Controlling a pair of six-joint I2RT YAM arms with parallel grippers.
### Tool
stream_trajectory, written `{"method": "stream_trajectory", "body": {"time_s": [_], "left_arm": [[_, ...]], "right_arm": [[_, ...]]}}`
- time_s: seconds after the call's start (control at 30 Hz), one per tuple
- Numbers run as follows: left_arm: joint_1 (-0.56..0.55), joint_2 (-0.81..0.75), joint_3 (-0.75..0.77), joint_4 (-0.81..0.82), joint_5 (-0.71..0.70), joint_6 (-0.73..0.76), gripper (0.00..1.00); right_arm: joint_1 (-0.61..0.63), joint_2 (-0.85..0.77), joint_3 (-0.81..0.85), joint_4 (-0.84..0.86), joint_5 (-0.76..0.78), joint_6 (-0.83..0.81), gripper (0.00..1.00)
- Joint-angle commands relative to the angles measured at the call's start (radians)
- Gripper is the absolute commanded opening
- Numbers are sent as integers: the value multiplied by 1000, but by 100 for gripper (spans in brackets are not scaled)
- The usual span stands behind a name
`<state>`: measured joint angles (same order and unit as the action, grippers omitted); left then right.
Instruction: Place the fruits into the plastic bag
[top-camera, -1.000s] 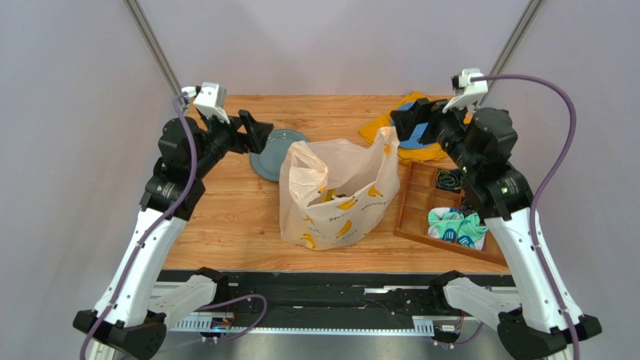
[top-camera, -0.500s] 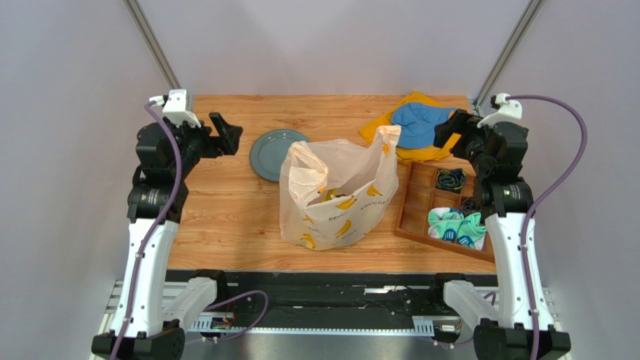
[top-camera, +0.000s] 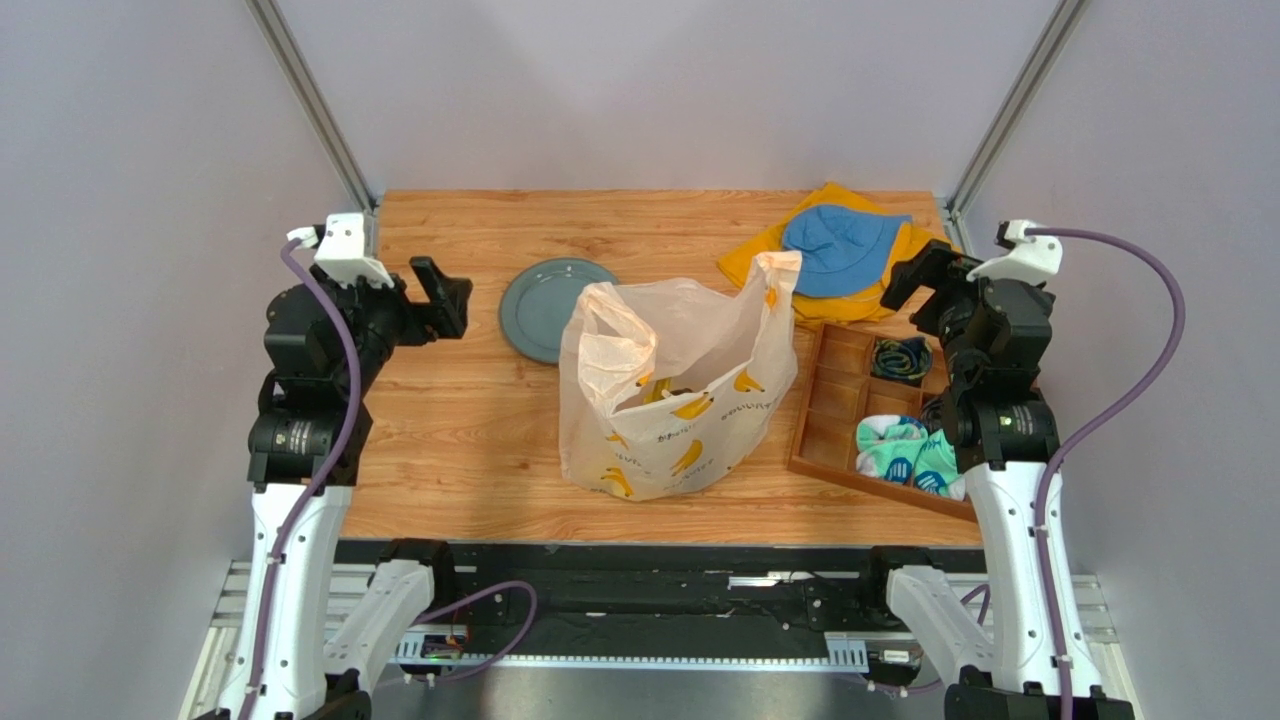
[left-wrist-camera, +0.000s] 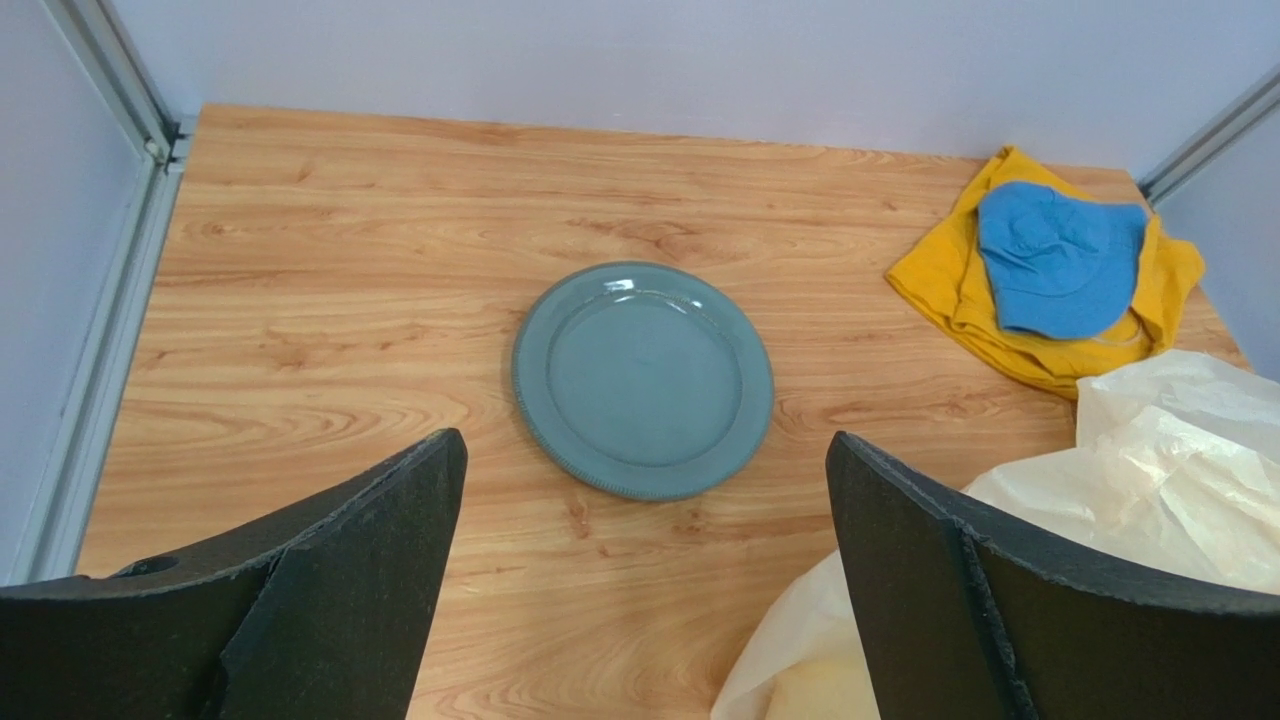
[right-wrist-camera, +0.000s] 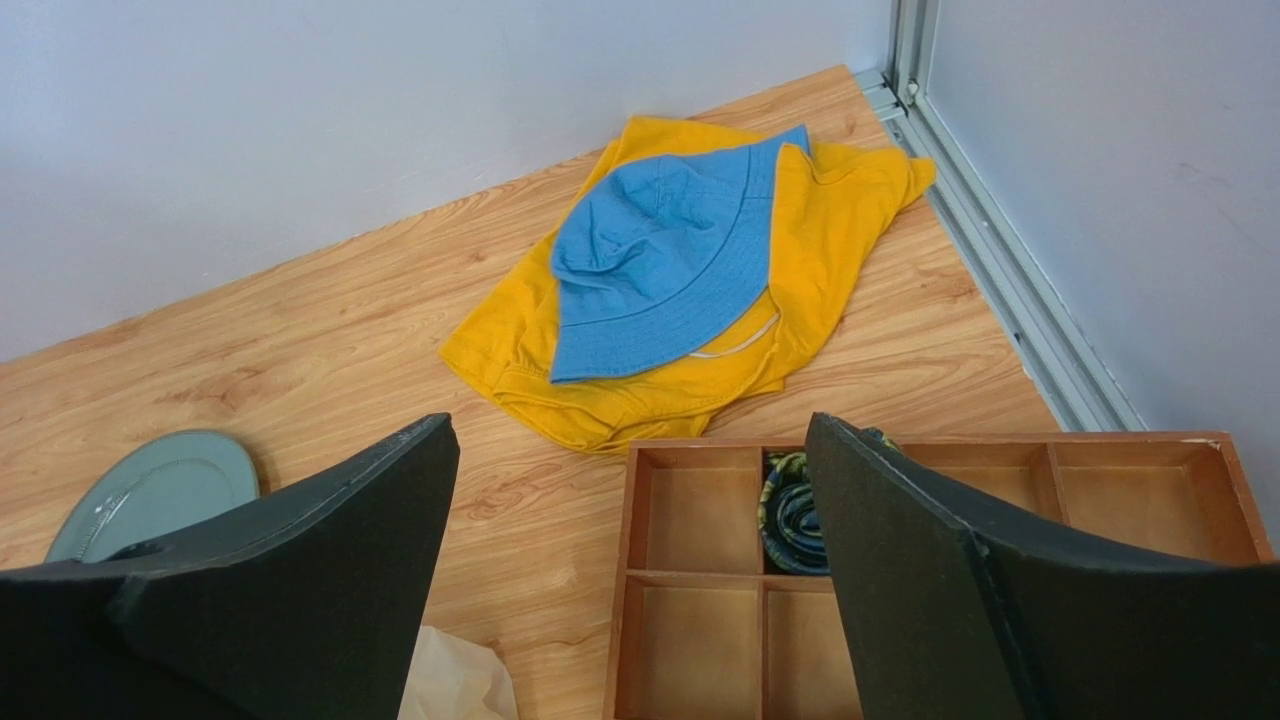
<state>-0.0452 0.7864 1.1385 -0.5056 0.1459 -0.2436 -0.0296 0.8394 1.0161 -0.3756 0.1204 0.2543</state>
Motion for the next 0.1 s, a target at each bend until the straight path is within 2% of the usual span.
{"method": "stream_trajectory", "body": {"time_s": [0.0, 0.07], "left_arm": [[4, -10, -13, 19, -20, 6, 98], [4, -4, -11, 18, -16, 7, 98]], "right_arm": [[-1, -2, 4, 61, 28, -10, 90], [-1, -5, 4, 61, 35, -10, 90]]}}
